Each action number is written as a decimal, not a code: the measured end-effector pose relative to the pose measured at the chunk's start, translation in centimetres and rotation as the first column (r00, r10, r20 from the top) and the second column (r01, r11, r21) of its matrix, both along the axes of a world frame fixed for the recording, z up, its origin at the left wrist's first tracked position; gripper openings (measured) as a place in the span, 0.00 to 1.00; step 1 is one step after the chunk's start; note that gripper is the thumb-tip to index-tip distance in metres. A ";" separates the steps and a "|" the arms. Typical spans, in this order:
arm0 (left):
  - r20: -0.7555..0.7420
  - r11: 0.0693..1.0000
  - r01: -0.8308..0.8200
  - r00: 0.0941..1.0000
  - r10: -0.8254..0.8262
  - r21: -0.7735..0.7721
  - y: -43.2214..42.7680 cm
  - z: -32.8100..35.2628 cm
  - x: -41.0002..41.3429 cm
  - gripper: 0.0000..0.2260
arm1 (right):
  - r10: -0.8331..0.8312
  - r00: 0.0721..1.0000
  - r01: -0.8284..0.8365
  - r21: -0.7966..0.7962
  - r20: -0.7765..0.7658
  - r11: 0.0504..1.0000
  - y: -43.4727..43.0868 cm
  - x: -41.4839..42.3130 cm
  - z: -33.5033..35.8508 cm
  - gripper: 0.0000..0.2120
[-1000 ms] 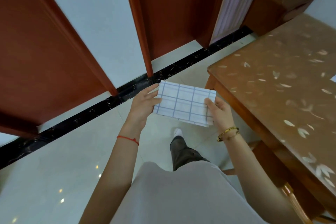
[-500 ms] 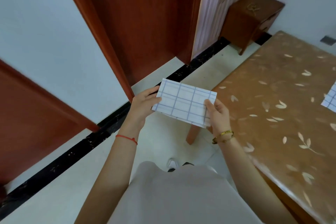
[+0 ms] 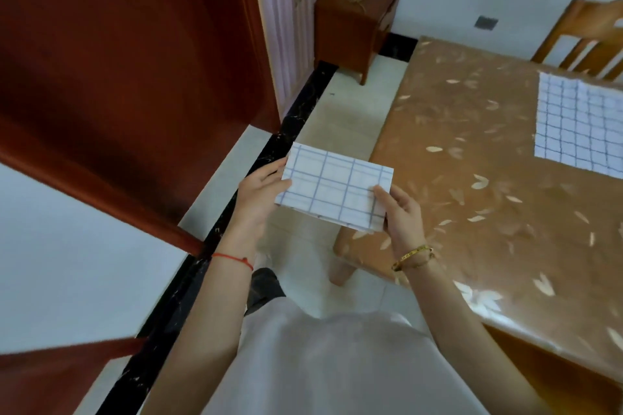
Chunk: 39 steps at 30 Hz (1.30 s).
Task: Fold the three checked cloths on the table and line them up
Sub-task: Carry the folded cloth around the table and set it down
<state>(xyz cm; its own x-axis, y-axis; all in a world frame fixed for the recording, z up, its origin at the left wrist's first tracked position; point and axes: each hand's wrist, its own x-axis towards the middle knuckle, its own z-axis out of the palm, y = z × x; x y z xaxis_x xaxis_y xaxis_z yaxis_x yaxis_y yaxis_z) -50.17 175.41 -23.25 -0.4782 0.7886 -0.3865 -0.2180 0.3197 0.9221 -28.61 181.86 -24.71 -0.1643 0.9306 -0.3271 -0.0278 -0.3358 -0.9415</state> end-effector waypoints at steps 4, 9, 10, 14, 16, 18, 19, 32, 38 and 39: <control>0.019 0.992 0.128 0.992 -0.128 -0.003 5.4 -0.7 -3.3 0.20 | -0.139 0.990 0.139 -0.053 0.016 0.989 2.5 -2.8 -1.0 0.05; 0.009 0.944 0.326 0.945 -0.326 -0.042 12.6 -0.2 -8.8 0.20 | -0.333 0.942 0.334 -0.039 0.031 0.942 4.9 -8.2 -1.1 0.07; 0.002 0.928 0.369 0.929 -0.369 -0.048 14.0 0.0 -9.8 0.20 | -0.373 0.928 0.374 -0.039 0.024 0.927 5.3 -9.4 -1.0 0.07; -0.016 0.848 0.528 0.848 -0.529 -0.056 18.6 0.2 -13.5 0.20 | -0.493 0.870 0.493 -0.030 0.013 0.869 6.9 -13.2 -1.0 0.07; -0.030 0.796 0.601 0.796 -0.605 -0.073 20.7 0.0 -14.8 0.22 | -0.542 0.840 0.543 -0.031 0.026 0.839 7.3 -14.4 -1.2 0.08; -0.047 0.750 0.655 0.749 -0.661 -0.090 22.7 -0.3 -15.4 0.23 | -0.586 0.810 0.587 -0.024 0.040 0.809 7.8 -15.1 -1.4 0.08; -0.046 0.730 0.677 0.730 -0.682 -0.096 23.8 -0.4 -15.5 0.23 | -0.612 0.790 0.613 -0.027 0.041 0.789 8.2 -15.3 -1.5 0.08; -0.041 0.355 0.928 0.353 -0.935 -0.111 37.1 -1.6 -7.5 0.22 | -0.897 0.441 0.896 -0.064 0.034 0.439 13.9 -13.4 -2.8 0.07; -0.056 0.147 0.977 0.140 -0.989 -0.156 41.7 -2.5 -1.1 0.17 | -0.941 0.322 0.946 -0.080 0.105 0.315 15.9 -9.7 -3.3 0.06; -0.078 0.116 0.979 0.104 -0.992 -0.165 42.3 -2.8 -0.1 0.16 | -0.946 0.297 0.954 -0.085 0.128 0.288 16.0 -9.2 -3.4 0.06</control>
